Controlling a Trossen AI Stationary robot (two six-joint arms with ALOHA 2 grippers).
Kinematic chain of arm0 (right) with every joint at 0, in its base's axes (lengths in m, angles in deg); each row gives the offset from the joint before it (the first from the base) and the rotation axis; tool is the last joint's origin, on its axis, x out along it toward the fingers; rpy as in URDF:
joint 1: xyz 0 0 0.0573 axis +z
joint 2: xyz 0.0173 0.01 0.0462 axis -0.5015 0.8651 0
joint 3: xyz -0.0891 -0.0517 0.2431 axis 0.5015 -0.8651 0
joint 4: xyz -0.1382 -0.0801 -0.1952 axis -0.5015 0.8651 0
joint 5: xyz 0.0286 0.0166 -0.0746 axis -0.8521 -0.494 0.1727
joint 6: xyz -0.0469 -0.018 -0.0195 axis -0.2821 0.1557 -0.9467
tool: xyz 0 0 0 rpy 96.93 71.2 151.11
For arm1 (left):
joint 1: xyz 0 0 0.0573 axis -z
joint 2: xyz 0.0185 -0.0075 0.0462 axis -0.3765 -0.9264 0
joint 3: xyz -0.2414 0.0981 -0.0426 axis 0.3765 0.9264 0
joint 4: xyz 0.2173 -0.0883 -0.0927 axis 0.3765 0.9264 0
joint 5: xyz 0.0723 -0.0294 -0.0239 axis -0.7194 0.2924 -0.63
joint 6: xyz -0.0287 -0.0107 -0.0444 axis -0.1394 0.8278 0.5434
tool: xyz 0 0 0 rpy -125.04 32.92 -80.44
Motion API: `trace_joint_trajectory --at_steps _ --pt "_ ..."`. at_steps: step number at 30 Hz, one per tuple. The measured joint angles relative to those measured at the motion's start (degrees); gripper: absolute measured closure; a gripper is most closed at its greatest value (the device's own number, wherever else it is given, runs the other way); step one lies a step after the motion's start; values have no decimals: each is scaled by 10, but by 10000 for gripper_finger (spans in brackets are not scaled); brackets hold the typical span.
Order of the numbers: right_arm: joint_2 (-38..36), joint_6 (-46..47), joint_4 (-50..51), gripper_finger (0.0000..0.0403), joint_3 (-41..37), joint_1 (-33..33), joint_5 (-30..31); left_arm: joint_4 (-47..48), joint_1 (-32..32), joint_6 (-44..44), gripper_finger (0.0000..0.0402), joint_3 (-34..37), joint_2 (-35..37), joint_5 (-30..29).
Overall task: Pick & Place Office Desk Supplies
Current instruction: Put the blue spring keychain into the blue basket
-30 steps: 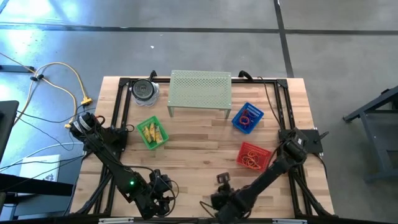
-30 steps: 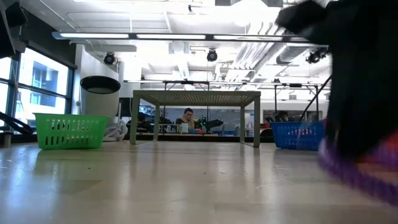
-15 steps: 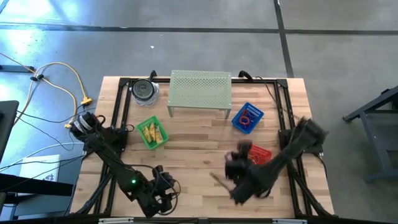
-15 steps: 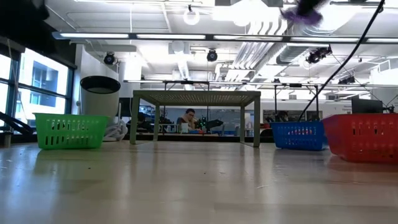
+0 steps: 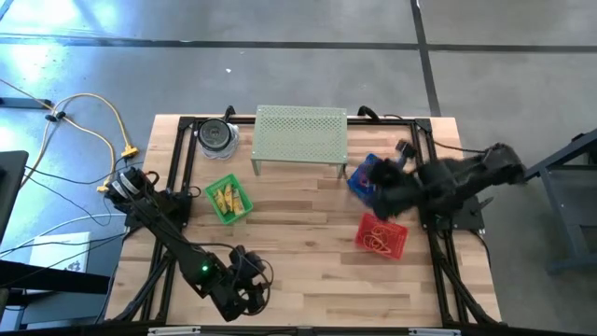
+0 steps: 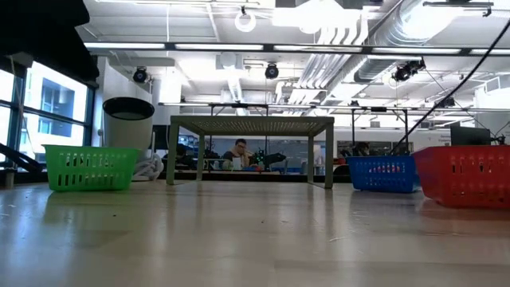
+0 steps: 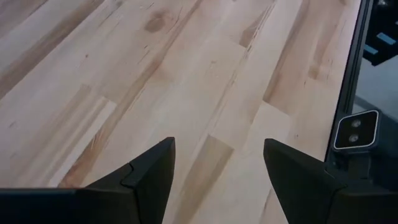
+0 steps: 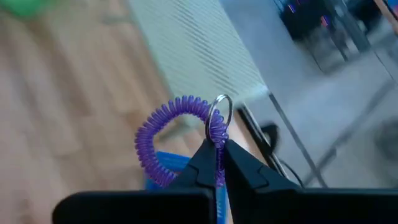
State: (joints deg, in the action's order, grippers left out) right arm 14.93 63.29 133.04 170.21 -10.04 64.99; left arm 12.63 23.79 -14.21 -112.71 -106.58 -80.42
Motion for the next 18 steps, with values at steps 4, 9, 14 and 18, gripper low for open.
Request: trace_joint_trajectory --at_steps 4,9,14,18 --pt "-43 0 -9 399 -76 -98 -27 0 6 26 163 0 0 0" --pt "-78 -53 -121 399 -221 -211 -93 1 18 44 163 0 0 -8" --pt "-79 -139 -308 399 -356 -287 -196 2 19 35 163 0 0 -34" --pt "-64 -131 -332 399 -400 -325 -232 3 6 27 163 0 0 -43"
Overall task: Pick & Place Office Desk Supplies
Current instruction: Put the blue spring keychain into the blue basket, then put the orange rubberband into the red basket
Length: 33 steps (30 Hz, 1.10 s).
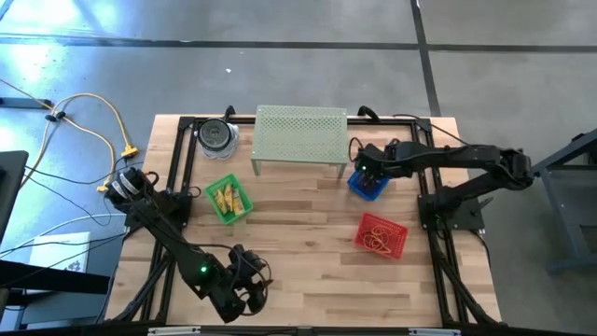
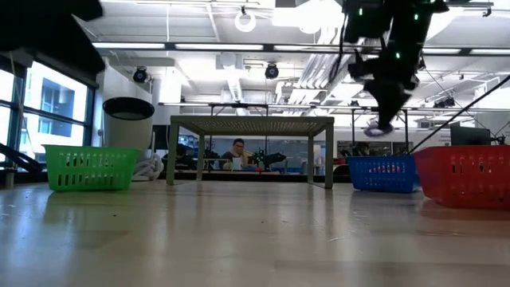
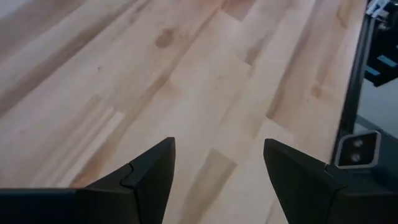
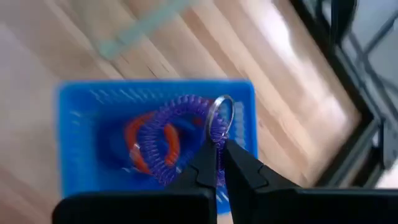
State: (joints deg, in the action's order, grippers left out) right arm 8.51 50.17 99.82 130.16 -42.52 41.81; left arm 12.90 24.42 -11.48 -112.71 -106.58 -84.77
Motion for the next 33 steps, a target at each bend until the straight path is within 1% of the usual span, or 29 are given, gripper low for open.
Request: trace_joint_trajectory --at_steps 2,6,8,10,14,18,21,25,27,30,33 --pt "0 7 -3 399 -11 -11 -13 0 -9 -14 163 0 0 0" --pt "-1 21 -33 397 -30 -12 -37 0 -28 -49 163 0 0 0" --pt "0 17 -38 390 -39 -12 -55 0 -37 -65 163 0 0 0" --pt "1 11 -51 380 -50 -12 -54 0 -46 -82 163 0 0 0" --pt "3 10 -51 349 -67 -16 -56 0 -65 -127 163 0 0 0" --pt "3 6 -69 301 -70 -16 -55 0 -86 -183 163 0 0 0" --pt "2 1 -86 268 -69 -16 -37 0 -101 -218 163 0 0 0" --pt "-7 -22 -78 242 -53 -13 -3 0 -118 -227 163 0 0 2" --pt "-21 -24 -75 234 -40 -5 21 0 -124 -213 163 0 0 27" --pt "-54 -25 -79 229 -28 21 49 1 -136 -202 163 0 0 93" --pt "-97 -21 -89 230 -26 58 58 13 -148 -160 163 0 0 172"
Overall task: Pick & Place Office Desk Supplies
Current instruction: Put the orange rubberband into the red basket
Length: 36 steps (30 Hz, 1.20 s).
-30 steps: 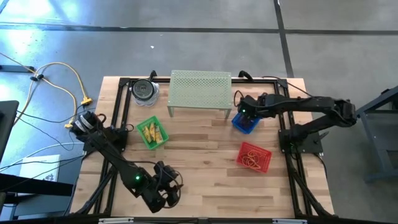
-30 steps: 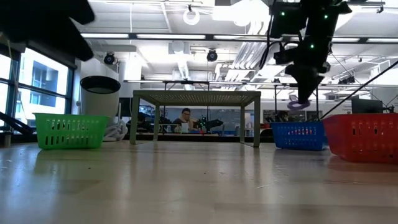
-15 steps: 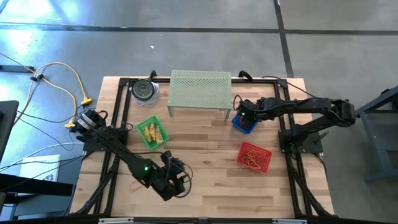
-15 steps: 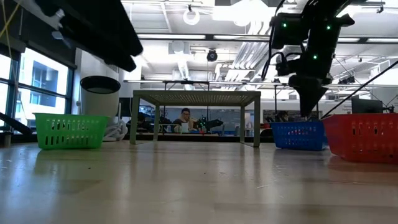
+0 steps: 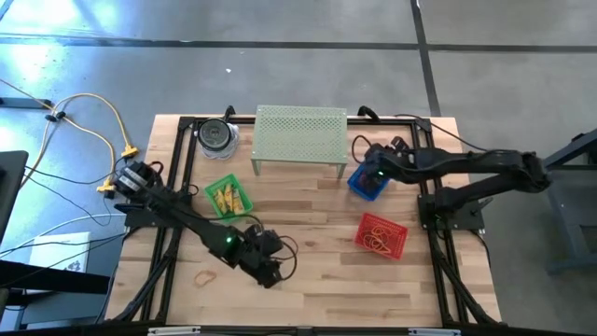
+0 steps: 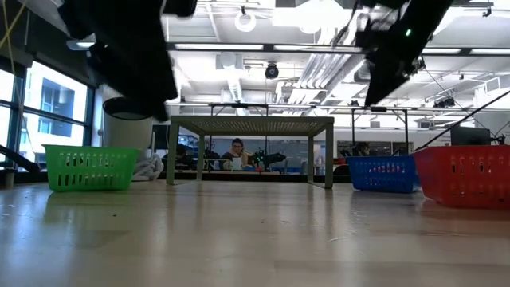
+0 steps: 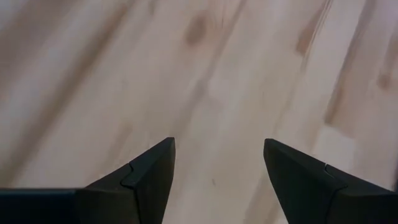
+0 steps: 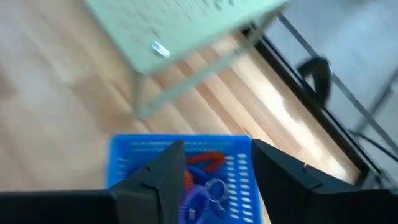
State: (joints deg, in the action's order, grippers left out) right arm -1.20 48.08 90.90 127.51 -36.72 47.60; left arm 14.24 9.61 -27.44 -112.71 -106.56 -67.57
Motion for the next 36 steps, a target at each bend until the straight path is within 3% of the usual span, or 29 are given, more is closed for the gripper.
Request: trace_joint_trajectory --at_steps 8,13,21,25,31,36 --pt "-64 25 -34 230 0 147 13 59 -4 159 177 0 0 165" --pt "-55 -38 -186 229 -37 242 73 60 11 269 188 0 0 212" --pt "-44 -200 -483 229 -156 315 -21 65 37 419 193 0 0 282" --pt "-33 -247 -606 229 -199 321 -84 80 72 507 193 0 0 322" --pt "-34 -273 -652 229 -209 320 -125 136 130 648 193 0 0 327" --pt "-33 -266 -652 229 -210 321 -152 193 169 714 193 0 0 278"
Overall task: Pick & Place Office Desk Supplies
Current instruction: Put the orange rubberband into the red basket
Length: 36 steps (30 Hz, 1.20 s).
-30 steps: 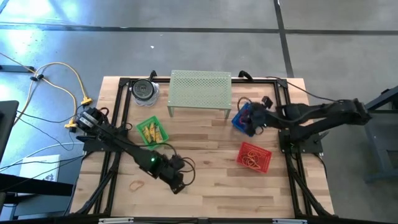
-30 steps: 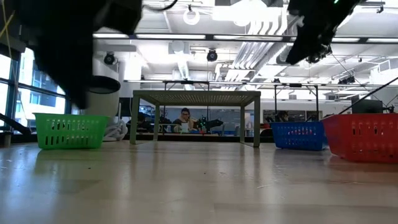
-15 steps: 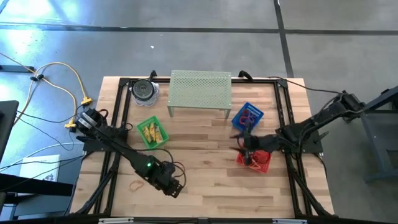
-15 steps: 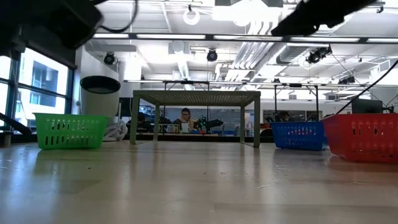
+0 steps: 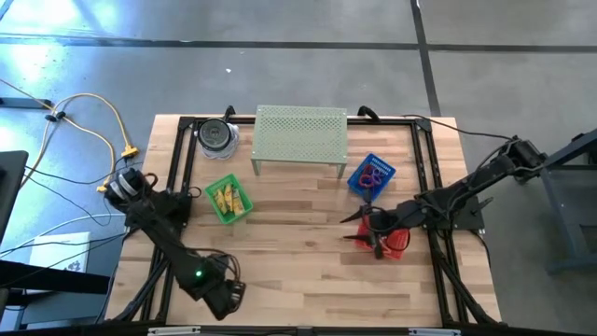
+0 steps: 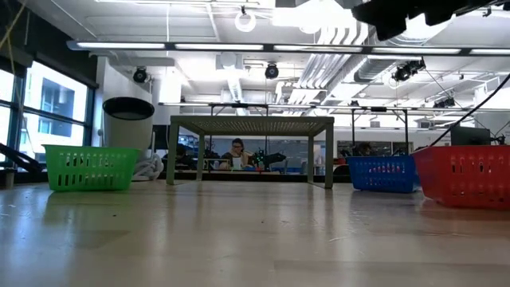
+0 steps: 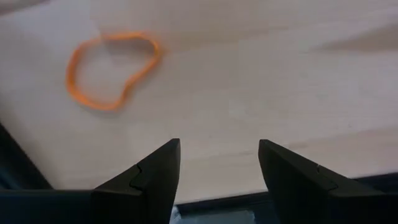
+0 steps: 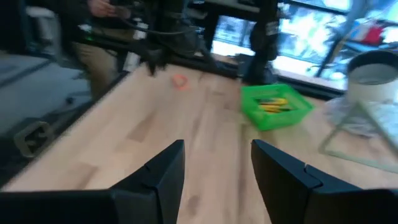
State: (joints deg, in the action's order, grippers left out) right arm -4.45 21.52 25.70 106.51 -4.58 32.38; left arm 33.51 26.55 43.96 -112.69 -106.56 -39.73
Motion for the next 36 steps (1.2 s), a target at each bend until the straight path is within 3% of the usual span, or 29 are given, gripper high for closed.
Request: trace_joint_trajectory --at_steps 4,10,15,22,36 --pt "0 39 5 229 0 0 -41 17 24 42 193 0 -9 0" --pt "0 69 9 229 0 0 -93 67 27 25 193 1 -9 -17" --pt "0 87 9 229 0 0 -109 98 28 -74 193 1 -12 -64" --pt "0 87 9 229 0 0 -122 104 24 -179 193 0 -46 -51" --pt "0 87 -7 229 0 0 -121 71 17 -138 193 1 -58 -21"
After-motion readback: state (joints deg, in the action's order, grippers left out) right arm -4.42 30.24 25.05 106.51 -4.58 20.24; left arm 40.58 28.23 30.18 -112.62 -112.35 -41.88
